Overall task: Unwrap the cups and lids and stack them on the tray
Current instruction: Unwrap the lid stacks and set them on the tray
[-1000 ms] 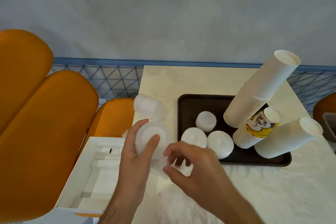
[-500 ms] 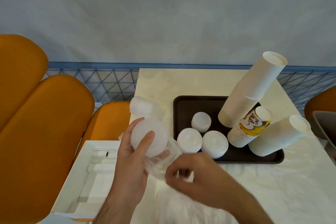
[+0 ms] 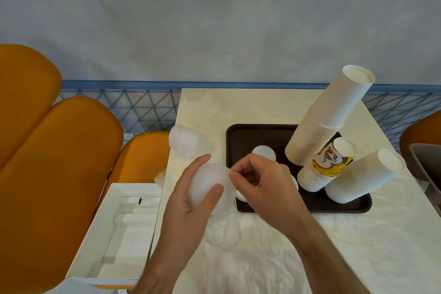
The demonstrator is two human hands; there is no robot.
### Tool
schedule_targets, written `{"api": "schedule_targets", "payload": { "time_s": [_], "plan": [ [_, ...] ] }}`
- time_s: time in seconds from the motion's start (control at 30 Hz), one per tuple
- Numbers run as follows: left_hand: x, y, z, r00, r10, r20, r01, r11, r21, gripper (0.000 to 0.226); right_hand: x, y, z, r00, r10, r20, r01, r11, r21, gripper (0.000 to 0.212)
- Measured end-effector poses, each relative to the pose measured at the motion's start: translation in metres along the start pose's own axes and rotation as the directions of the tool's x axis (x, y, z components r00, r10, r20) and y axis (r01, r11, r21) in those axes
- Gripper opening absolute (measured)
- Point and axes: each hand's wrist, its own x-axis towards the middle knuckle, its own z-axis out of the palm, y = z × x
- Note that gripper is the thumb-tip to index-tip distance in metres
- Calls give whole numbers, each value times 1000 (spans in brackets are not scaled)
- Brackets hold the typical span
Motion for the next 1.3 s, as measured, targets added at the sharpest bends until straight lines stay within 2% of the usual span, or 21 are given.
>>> {"api": "schedule_targets", "payload": {
  "time_s": [0.1,0.23,0.33,0.43,0.5,0.6,0.63,0.67,0.7,0.73,0.77,0.8,0.93,1.1,1.3],
  "plan": [
    [1,2,1,1000,0,0,0,1000,5,41,0,2,1,1000,-1,-13,0,1000,-27,4],
    [2,5,3,1000,-17,-13,16,1000,-24,39,2,5,0,997,71,-28,-69,996,55,10],
    [2,5,4,1000,-26,-9,25,999,-31,39,5,6,-3,984,135,114,-160,957,242,11],
    [3,4,4,999,-41,5,41,998,-41,40,7,11,-5,960,155,232,-221,930,293,17],
    [4,0,3,999,-52,3,52,997,-57,39,12,15,-8,955,173,241,-260,880,398,13],
    [5,-3,-2,998,-65,-9,64,996,-64,37,32,34,-22,954,235,185,-299,718,628,23],
    [5,-5,-4,998,-69,-13,68,995,-68,37,42,45,-26,958,255,129,-278,730,624,22],
    [5,-6,-5,997,-76,-14,74,994,-74,37,53,58,-30,967,252,37,-234,824,516,18],
    [5,-7,-6,996,-84,-15,82,993,-85,38,64,75,-33,977,205,-61,-178,937,300,16],
    [6,-7,-6,996,-91,-15,89,991,-96,39,75,91,-35,984,132,-117,-126,990,55,20],
    [6,-8,-6,995,-95,-13,93,990,-102,39,84,104,-34,988,72,-137,-91,986,-138,25],
    [6,-7,-6,995,-96,-8,95,990,-105,39,92,115,-34,990,45,-133,-76,968,-239,30],
    [6,-7,-6,996,-94,0,93,988,-123,38,109,148,-22,1000,25,-4,-25,917,-399,36],
    [9,-11,-9,995,-103,-16,101,987,-126,39,111,167,-12,976,174,129,-66,807,-586,38],
    [10,-13,-9,994,-110,-10,109,987,-120,39,108,165,-13,944,283,168,-108,749,-653,46]
  ]
}}
